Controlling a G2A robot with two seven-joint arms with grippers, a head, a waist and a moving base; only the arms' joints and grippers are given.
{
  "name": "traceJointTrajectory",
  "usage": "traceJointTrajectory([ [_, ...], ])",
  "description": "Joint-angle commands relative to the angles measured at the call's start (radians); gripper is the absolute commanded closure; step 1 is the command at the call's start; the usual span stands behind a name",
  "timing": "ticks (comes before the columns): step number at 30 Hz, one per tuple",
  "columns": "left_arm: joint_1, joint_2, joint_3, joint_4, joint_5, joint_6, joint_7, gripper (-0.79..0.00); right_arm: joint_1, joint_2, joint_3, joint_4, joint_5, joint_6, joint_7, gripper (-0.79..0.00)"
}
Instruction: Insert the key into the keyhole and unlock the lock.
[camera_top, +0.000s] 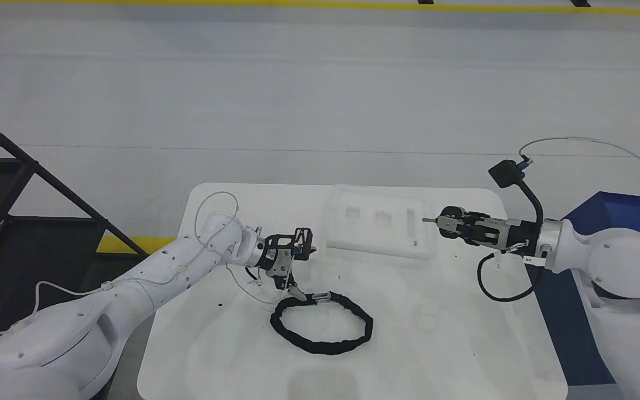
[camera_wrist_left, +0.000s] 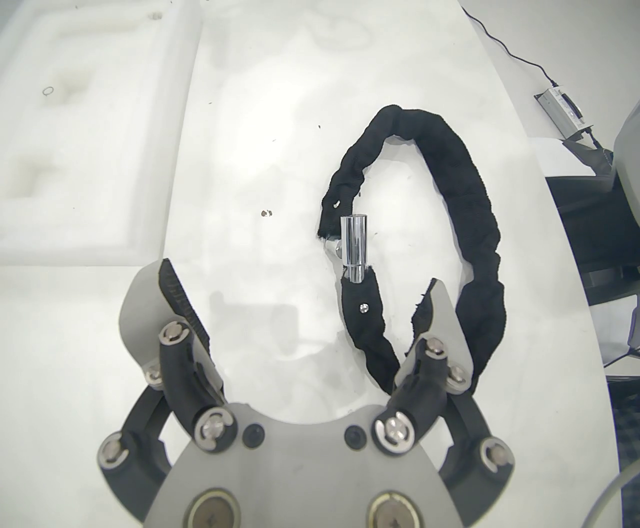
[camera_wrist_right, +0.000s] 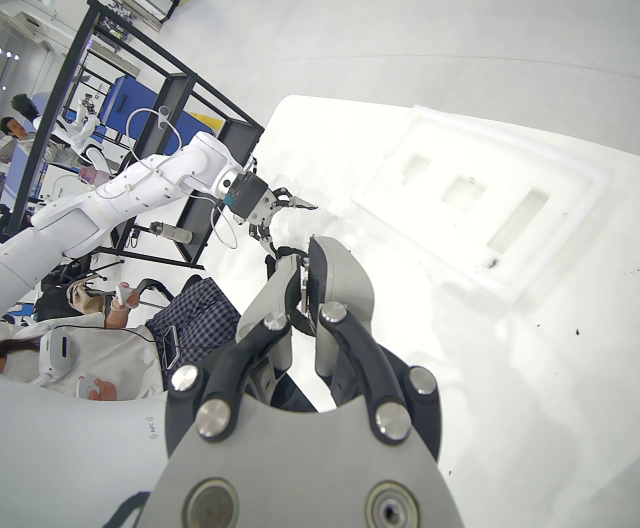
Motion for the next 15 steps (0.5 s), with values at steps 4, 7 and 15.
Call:
traceJointTrajectory([
  [4, 0.008, 0.000, -0.002, -0.007, -0.006, 0.006, 0.004, -0.785, 0.000, 0.000, 0.000, 0.000, 0.000, 0.000, 0.000, 0.000],
  [7, 0.032, 0.000, -0.018, -0.016, -0.019, 0.035, 0.001, -0.785, 0.000, 0.000, 0.000, 0.000, 0.000, 0.000, 0.000, 0.000],
  [15, 0.146, 0.028, -0.046, -0.059, 0.123, 0.201, 0.180, -0.785, 0.000, 0.000, 0.000, 0.000, 0.000, 0.000, 0.000, 0.000],
])
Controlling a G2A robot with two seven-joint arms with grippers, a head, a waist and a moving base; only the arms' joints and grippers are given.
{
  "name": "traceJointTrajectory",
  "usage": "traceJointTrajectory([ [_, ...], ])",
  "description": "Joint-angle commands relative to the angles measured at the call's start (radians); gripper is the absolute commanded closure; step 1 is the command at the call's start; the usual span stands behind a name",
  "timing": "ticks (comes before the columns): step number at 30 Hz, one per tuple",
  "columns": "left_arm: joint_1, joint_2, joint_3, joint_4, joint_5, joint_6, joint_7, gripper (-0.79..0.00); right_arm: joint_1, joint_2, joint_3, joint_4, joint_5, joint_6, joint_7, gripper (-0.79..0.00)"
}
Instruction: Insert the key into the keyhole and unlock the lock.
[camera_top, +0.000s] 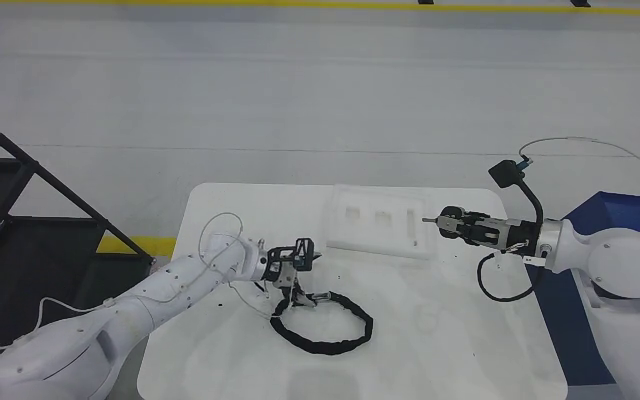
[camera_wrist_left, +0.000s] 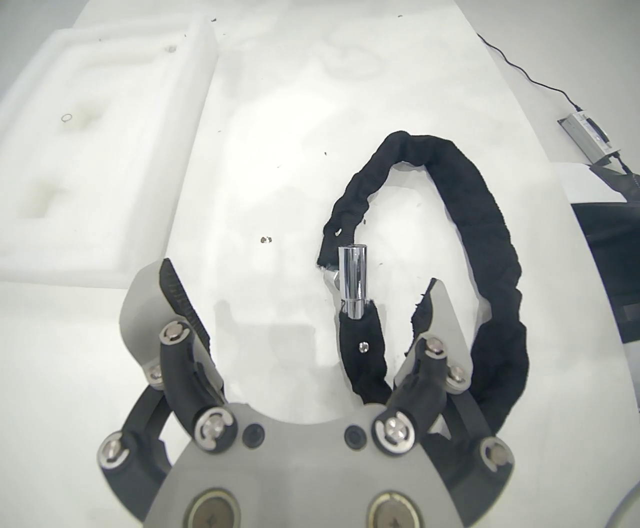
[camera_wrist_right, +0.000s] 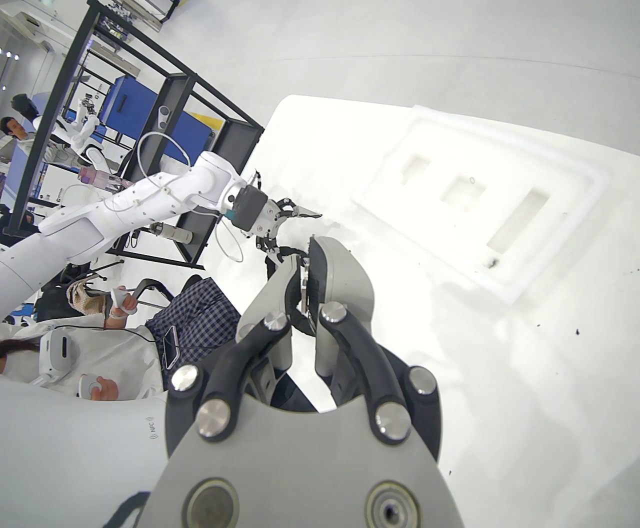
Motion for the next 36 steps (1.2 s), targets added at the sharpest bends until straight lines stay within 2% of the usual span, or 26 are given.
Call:
traceJointTrajectory([
  [1, 0.026, 0.008, -0.005, -0.005, 0.038, 0.034, 0.046, -0.785, 0.000, 0.000, 0.000, 0.000, 0.000, 0.000, 0.000, 0.000],
  [6, 0.077, 0.024, -0.020, -0.028, 0.104, 0.093, 0.122, -0.785, 0.000, 0.000, 0.000, 0.000, 0.000, 0.000, 0.000, 0.000],
  [13, 0.112, 0.033, -0.048, -0.061, 0.163, 0.147, 0.123, -0.785, 0.000, 0.000, 0.000, 0.000, 0.000, 0.000, 0.000, 0.000],
  [16, 0.122, 0.033, -0.057, -0.069, 0.173, 0.144, 0.106, -0.668, 0.000, 0.000, 0.000, 0.000, 0.000, 0.000, 0.000, 0.000],
  [17, 0.125, 0.032, -0.060, -0.071, 0.177, 0.145, 0.102, -0.529, 0.000, 0.000, 0.000, 0.000, 0.000, 0.000, 0.000, 0.000],
  [18, 0.127, 0.030, -0.062, -0.072, 0.180, 0.145, 0.098, -0.508, 0.000, 0.000, 0.000, 0.000, 0.000, 0.000, 0.000, 0.000],
  [21, 0.134, 0.023, -0.069, -0.070, 0.183, 0.144, 0.081, -0.529, 0.000, 0.000, 0.000, 0.000, 0.000, 0.000, 0.000, 0.000],
  [23, 0.137, 0.018, -0.073, -0.064, 0.184, 0.144, 0.070, -0.403, 0.000, 0.000, 0.000, 0.000, 0.000, 0.000, 0.000, 0.000],
  [24, 0.139, 0.015, -0.075, -0.061, 0.185, 0.147, 0.065, -0.376, 0.000, 0.000, 0.000, 0.000, 0.000, 0.000, 0.000, 0.000],
  [33, 0.152, -0.012, -0.094, -0.018, 0.178, 0.143, 0.042, -0.376, 0.000, 0.000, 0.000, 0.000, 0.000, 0.000, 0.000, 0.000],
  [35, 0.154, -0.016, -0.098, -0.011, 0.181, 0.139, 0.044, -0.237, 0.000, 0.000, 0.000, 0.000, 0.000, 0.000, 0.000, 0.000],
  [36, 0.154, -0.018, -0.101, -0.009, 0.183, 0.137, 0.046, -0.049, 0.000, 0.000, 0.000, 0.000, 0.000, 0.000, 0.000, 0.000],
])
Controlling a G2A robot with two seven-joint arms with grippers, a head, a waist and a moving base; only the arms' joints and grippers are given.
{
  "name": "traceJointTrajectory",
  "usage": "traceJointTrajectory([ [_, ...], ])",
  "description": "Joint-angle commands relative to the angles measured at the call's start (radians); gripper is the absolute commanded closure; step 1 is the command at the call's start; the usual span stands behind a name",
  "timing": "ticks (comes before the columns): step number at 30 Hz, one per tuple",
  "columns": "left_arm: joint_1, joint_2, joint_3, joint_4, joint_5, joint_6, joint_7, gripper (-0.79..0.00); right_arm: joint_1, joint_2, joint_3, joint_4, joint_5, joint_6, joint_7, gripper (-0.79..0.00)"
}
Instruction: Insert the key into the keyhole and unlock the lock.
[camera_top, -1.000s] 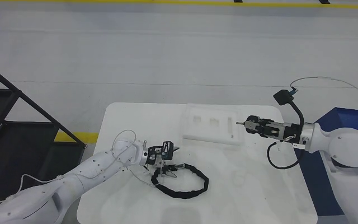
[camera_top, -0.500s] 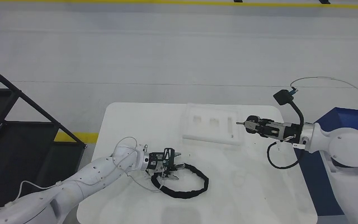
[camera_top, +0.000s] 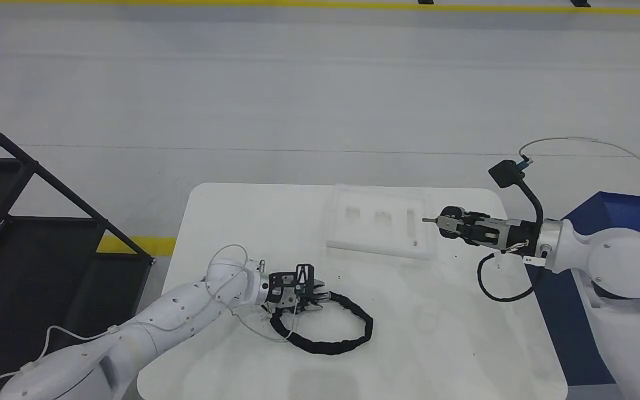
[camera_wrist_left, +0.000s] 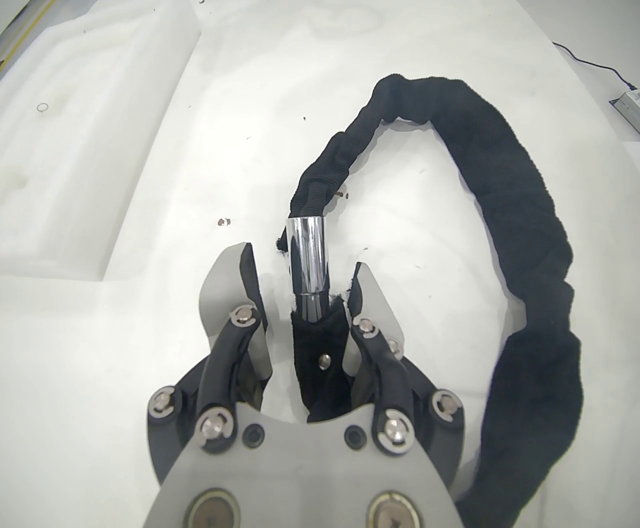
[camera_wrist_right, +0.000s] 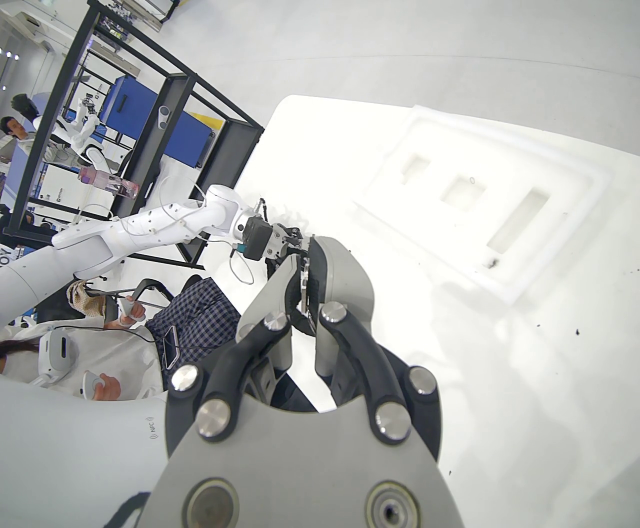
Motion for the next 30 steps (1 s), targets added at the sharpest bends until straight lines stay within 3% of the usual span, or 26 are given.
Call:
traceJointTrajectory([
  [1, 0.001, -0.003, -0.006, 0.003, 0.002, -0.004, 0.007, 0.000, 0.000, 0.000, 0.000, 0.000, 0.000, 0.000, 0.000, 0.000],
  [7, -0.002, -0.008, -0.027, 0.005, 0.002, -0.047, 0.050, 0.000, 0.000, 0.000, 0.000, 0.000, 0.000, 0.000, 0.000, 0.000],
  [21, -0.095, -0.020, -0.089, -0.015, 0.025, -0.272, 0.327, 0.000, -0.007, 0.000, -0.007, -0.006, -0.008, 0.003, 0.001, 0.000],
  [26, -0.132, -0.045, -0.089, -0.028, 0.036, -0.302, 0.398, 0.000, -0.003, 0.011, -0.048, -0.053, -0.064, 0.117, 0.147, 0.000],
  [30, -0.159, -0.066, -0.080, -0.047, 0.014, -0.295, 0.405, 0.000, -0.007, 0.014, -0.063, -0.096, -0.054, 0.194, 0.178, 0.000],
])
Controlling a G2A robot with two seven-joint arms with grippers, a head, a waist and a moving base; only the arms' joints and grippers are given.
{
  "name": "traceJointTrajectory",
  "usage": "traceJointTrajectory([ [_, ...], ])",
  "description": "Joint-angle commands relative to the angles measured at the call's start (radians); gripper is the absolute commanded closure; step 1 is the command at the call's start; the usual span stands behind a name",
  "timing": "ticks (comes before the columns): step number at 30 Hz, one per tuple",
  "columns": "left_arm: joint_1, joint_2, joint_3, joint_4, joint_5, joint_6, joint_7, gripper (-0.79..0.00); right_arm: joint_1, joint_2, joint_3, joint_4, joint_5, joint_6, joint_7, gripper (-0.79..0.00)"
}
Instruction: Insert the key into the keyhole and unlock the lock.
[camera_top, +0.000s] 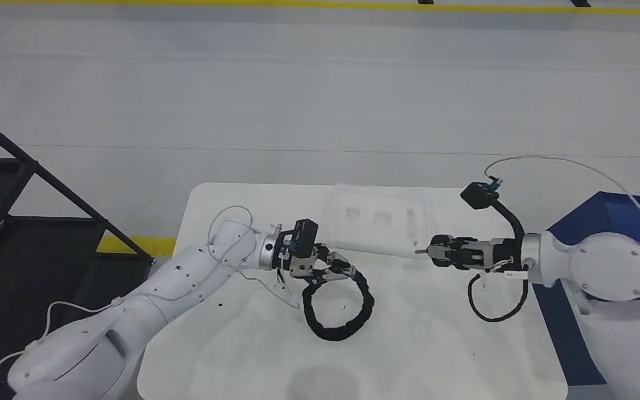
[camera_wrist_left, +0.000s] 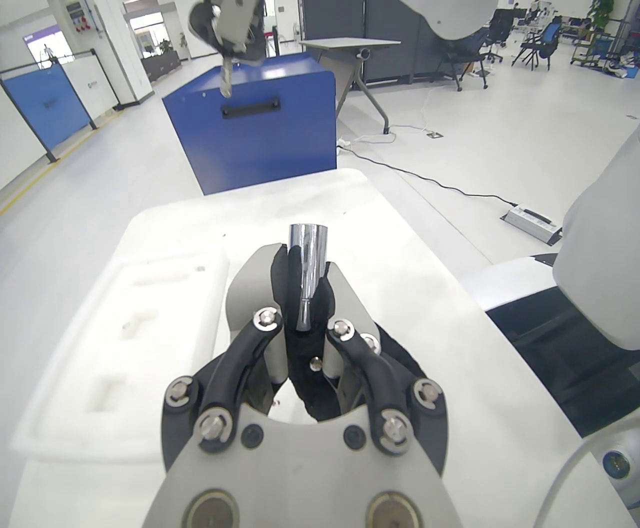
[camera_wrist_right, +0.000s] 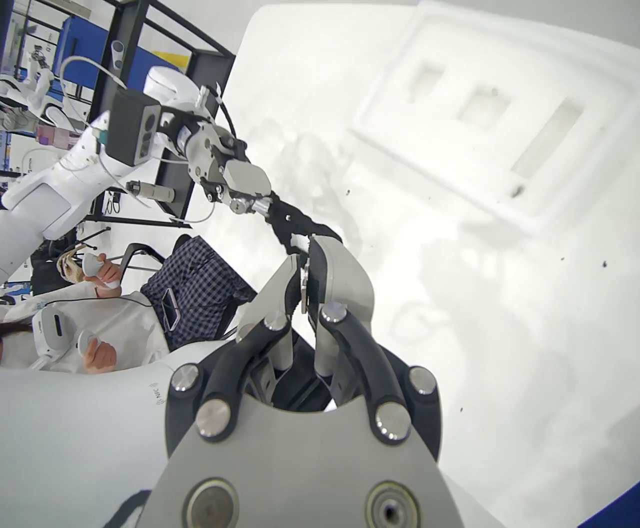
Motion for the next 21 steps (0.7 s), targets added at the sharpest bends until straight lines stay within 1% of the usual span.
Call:
traceJointTrajectory([
  [1, -0.014, -0.009, 0.005, -0.014, -0.011, 0.001, 0.000, 0.000, -0.006, 0.001, -0.001, -0.027, 0.005, 0.032, 0.004, 0.000],
  [8, -0.063, -0.035, 0.036, -0.078, -0.038, 0.004, 0.004, 0.000, -0.037, 0.008, 0.035, -0.144, 0.070, 0.106, 0.000, 0.000],
  [13, -0.089, -0.050, 0.061, -0.085, -0.070, 0.013, 0.013, 0.000, -0.068, 0.014, 0.081, -0.234, 0.121, 0.164, 0.011, 0.000],
  [17, -0.105, -0.063, 0.083, -0.078, -0.100, 0.036, 0.036, 0.000, -0.089, 0.017, 0.095, -0.258, 0.136, 0.167, -0.012, 0.000],
  [21, -0.106, -0.064, 0.085, -0.075, -0.102, 0.037, 0.037, 0.000, -0.091, 0.017, 0.095, -0.258, 0.139, 0.163, -0.021, 0.000],
])
